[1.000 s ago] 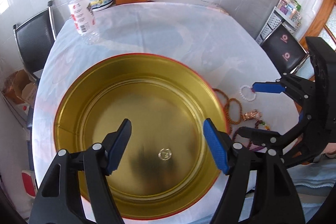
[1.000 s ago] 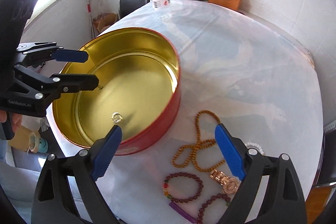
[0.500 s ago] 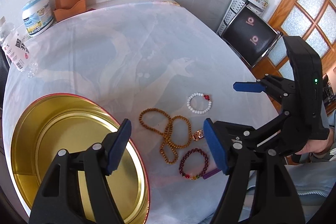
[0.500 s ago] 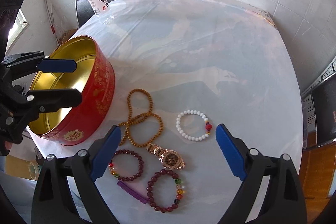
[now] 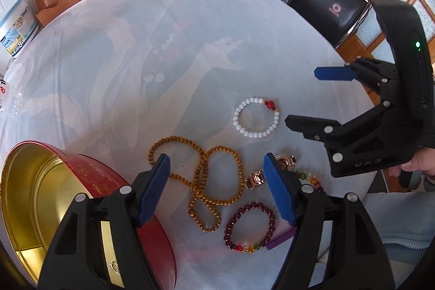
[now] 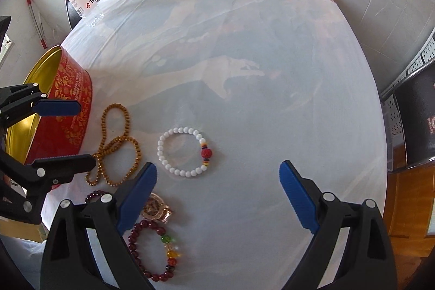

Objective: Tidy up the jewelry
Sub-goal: 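Close the right gripper on the white bead bracelet while the left pinches the brown bead necklace, then lift the white bracelet with the right gripper while the left lifts the brown beads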

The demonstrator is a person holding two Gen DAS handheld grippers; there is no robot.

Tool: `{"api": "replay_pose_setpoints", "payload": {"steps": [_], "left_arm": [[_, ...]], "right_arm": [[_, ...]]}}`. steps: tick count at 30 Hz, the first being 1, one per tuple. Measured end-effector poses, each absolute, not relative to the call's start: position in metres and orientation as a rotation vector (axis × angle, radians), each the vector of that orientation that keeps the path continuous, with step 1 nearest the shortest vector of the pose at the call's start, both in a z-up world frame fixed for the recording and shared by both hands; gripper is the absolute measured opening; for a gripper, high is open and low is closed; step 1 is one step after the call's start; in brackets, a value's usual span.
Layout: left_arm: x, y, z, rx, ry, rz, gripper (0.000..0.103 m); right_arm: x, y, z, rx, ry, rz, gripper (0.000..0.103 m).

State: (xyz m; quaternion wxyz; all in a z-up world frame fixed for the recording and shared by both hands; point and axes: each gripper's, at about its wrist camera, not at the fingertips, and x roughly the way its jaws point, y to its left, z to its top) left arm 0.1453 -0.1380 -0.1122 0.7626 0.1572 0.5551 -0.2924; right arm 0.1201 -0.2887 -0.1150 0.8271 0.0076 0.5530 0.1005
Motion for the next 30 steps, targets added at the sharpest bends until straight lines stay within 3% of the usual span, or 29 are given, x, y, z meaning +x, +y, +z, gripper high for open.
{"api": "replay_pose_setpoints", "payload": {"steps": [13, 17, 19, 21, 22, 24, 25, 26, 27, 30], "left_arm": [[0.157, -0.155, -0.158, 0.5, 1.285, -0.596, 0.07], [0.158, -0.158, -0.168, 0.528, 1.3, -0.593, 0.07], [0.159, -0.159, -0.17, 0.523, 1.305, -0.597, 0.07], [0.16, -0.158, -0.17, 0.515, 1.312, -0.604, 0.068], [0.161, -0.157, -0.17, 0.502, 1.316, -0.61, 0.063], [0.164, -0.154, -0.167, 0.482, 1.313, -0.612, 0.049], [0.166, -0.152, -0.166, 0.468, 1.316, -0.614, 0.037], [0.167, -0.149, -0.164, 0.45, 1.323, -0.618, 0.029], [0.168, -0.147, -0.164, 0.435, 1.335, -0.619, 0.013], [0.167, -0.143, -0.161, 0.404, 1.343, -0.649, 0.006]], "right_arm": [[0.147, -0.284, -0.141, -0.071, 1.165, 0.267, 0.091], [0.153, -0.278, -0.15, -0.088, 1.188, 0.294, 0.075], [0.151, -0.274, -0.154, -0.115, 1.183, 0.297, 0.072], [0.147, -0.271, -0.152, -0.126, 1.165, 0.317, 0.06], [0.146, -0.269, -0.151, -0.136, 1.157, 0.329, 0.055], [0.143, -0.265, -0.148, -0.154, 1.145, 0.356, 0.02], [0.142, -0.263, -0.148, -0.151, 1.152, 0.372, 0.011], [0.142, -0.262, -0.148, -0.146, 1.162, 0.38, 0.012], [0.141, -0.262, -0.147, -0.143, 1.168, 0.386, 0.011], [0.138, -0.261, -0.141, -0.13, 1.162, 0.389, 0.011]]}}
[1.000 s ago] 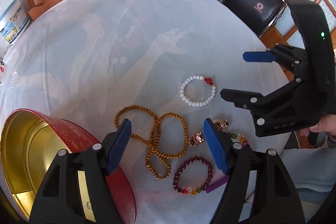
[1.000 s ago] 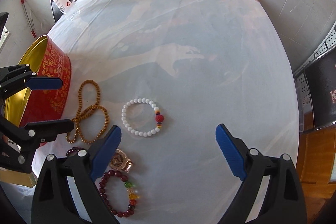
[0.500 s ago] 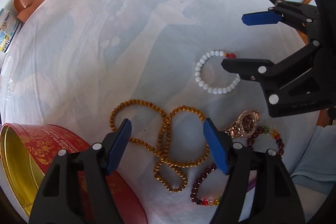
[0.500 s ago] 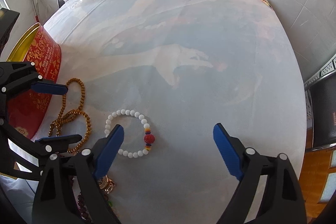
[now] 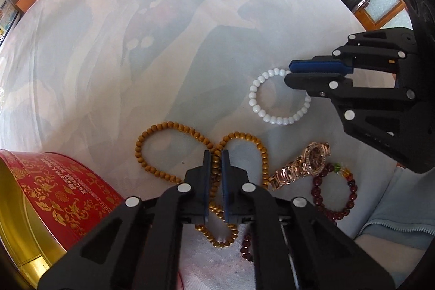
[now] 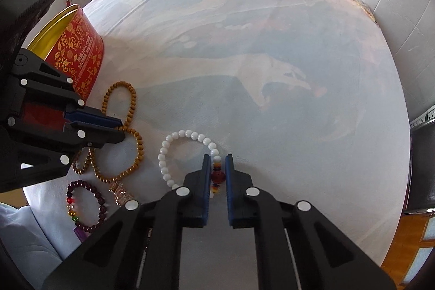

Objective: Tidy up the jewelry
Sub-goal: 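Lift the white bracelet with the right gripper while the left lifts the brown beads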

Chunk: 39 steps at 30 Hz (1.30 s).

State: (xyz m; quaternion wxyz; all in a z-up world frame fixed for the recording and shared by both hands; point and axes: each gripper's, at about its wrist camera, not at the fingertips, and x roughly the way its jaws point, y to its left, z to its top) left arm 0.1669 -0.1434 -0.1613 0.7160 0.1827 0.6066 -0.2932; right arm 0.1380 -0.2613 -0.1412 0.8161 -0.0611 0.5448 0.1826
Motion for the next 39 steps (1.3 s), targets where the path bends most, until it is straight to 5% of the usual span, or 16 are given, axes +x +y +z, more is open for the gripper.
{"api": "replay_pose_setpoints", "payload": {"steps": [22, 39], "left_arm": [[0.125, -0.073, -0.016, 0.15, 0.969, -0.595, 0.006], [0.124, -0.133, -0.125, 0.327, 1.174, -0.622, 0.007]], "right_arm": [[0.093, -0.244, -0.019, -0.118, 0.856, 0.349, 0.011], [0.081, -0.263, -0.046, -0.109, 0.93, 0.323, 0.011]]}}
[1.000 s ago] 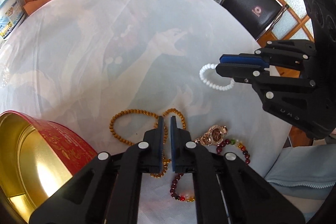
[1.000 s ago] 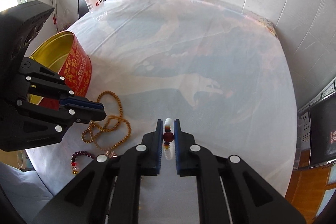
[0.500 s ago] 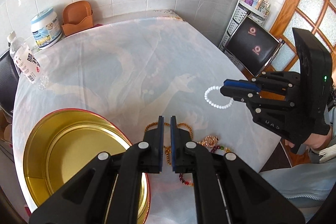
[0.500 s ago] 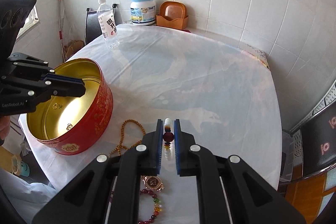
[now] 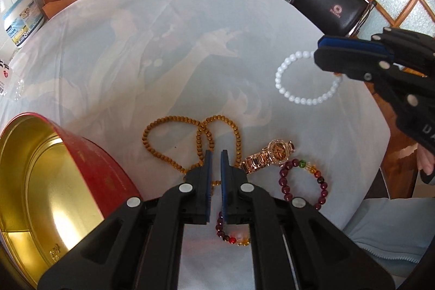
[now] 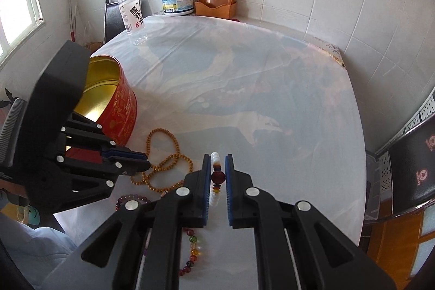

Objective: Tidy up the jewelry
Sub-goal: 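Lift the white bracelet with the right gripper while the left lifts the brown beads, then carry the brown necklace over the tin and open the left gripper while the right holds the bracelet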

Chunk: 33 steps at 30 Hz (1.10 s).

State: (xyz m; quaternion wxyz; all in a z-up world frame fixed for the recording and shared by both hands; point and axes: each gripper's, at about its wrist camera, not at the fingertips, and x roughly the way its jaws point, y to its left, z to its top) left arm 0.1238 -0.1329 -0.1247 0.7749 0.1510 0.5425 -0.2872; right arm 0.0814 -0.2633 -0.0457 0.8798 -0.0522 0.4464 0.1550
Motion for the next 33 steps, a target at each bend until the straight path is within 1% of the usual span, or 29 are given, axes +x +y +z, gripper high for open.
{"api": "replay_pose_setpoints", "payload": {"steps": [2, 3, 4, 5, 6, 14, 19, 20, 21, 22, 24, 28, 33], "left_arm": [[0.126, -0.14, -0.132, 0.36, 1.192, -0.634, 0.01], [0.128, -0.143, -0.136, 0.375, 1.203, -0.631, 0.024], [0.129, -0.145, -0.138, 0.392, 1.206, -0.626, 0.046], [0.13, -0.147, -0.139, 0.412, 1.2, -0.619, 0.055], [0.13, -0.148, -0.139, 0.429, 1.186, -0.615, 0.061], [0.148, -0.156, -0.15, 0.511, 1.184, -0.565, 0.061], [0.15, -0.157, -0.168, 0.534, 1.261, -0.576, 0.061], [0.148, -0.158, -0.168, 0.537, 1.249, -0.578, 0.061], [0.147, -0.158, -0.168, 0.525, 1.251, -0.593, 0.051], [0.147, -0.157, -0.167, 0.483, 1.268, -0.627, 0.031], [0.149, -0.155, -0.166, 0.463, 1.275, -0.616, 0.007], [0.151, -0.147, -0.155, 0.389, 1.282, -0.627, 0.006], [0.147, -0.129, -0.102, 0.267, 1.157, -0.626, 0.006]], "right_arm": [[0.081, -0.27, -0.048, -0.098, 0.936, 0.32, 0.011], [0.081, -0.274, -0.049, -0.093, 0.937, 0.319, 0.011], [0.082, -0.277, -0.05, -0.087, 0.938, 0.319, 0.011], [0.082, -0.279, -0.05, -0.08, 0.939, 0.32, 0.011], [0.083, -0.281, -0.05, -0.073, 0.938, 0.32, 0.011], [0.087, -0.289, -0.053, -0.047, 0.941, 0.328, 0.011], [0.087, -0.292, -0.055, -0.04, 0.947, 0.327, 0.011], [0.087, -0.292, -0.055, -0.039, 0.948, 0.327, 0.011], [0.087, -0.292, -0.055, -0.038, 0.949, 0.327, 0.011], [0.087, -0.292, -0.055, -0.038, 0.95, 0.327, 0.011], [0.087, -0.292, -0.055, -0.036, 0.949, 0.327, 0.011], [0.086, -0.292, -0.052, -0.031, 0.942, 0.334, 0.011], [0.084, -0.29, -0.039, -0.032, 0.905, 0.342, 0.011]]}}
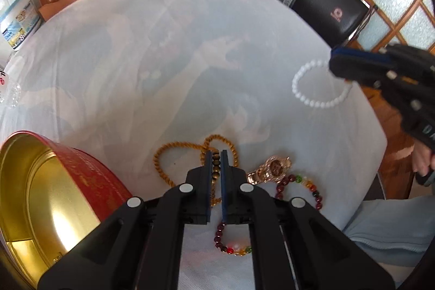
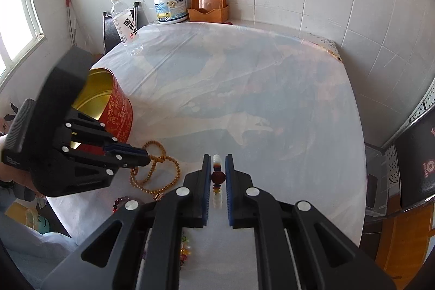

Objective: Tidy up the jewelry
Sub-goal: 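Carry the brown necklace over the tin and open the left gripper while the right holds the bracelet, then move the left gripper back to the jewelry while the right holds the white bracelet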

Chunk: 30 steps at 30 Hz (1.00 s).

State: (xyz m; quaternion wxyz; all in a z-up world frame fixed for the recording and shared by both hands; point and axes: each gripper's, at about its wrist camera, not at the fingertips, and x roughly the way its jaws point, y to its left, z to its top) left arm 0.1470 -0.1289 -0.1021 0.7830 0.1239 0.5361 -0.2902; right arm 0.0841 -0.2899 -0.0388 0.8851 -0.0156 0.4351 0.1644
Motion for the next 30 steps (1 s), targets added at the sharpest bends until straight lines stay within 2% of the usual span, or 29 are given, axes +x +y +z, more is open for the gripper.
{"api": "replay_pose_setpoints", "payload": {"steps": [10, 19, 22, 30], "left_arm": [[0.125, -0.059, 0.023, 0.136, 0.858, -0.514, 0.006], [0.091, 0.024, 0.109, 0.076, 0.648, -0.354, 0.006], [0.085, 0.043, 0.112, 0.067, 0.644, -0.311, 0.006], [0.075, 0.066, 0.08, 0.036, 0.719, -0.291, 0.006]], "right_arm": [[0.083, -0.252, 0.018, -0.066, 0.752, 0.428, 0.012], [0.085, -0.188, 0.071, -0.107, 0.612, 0.577, 0.012], [0.084, -0.167, 0.082, -0.127, 0.58, 0.621, 0.011], [0.078, -0.132, 0.083, -0.156, 0.59, 0.687, 0.011]]}}
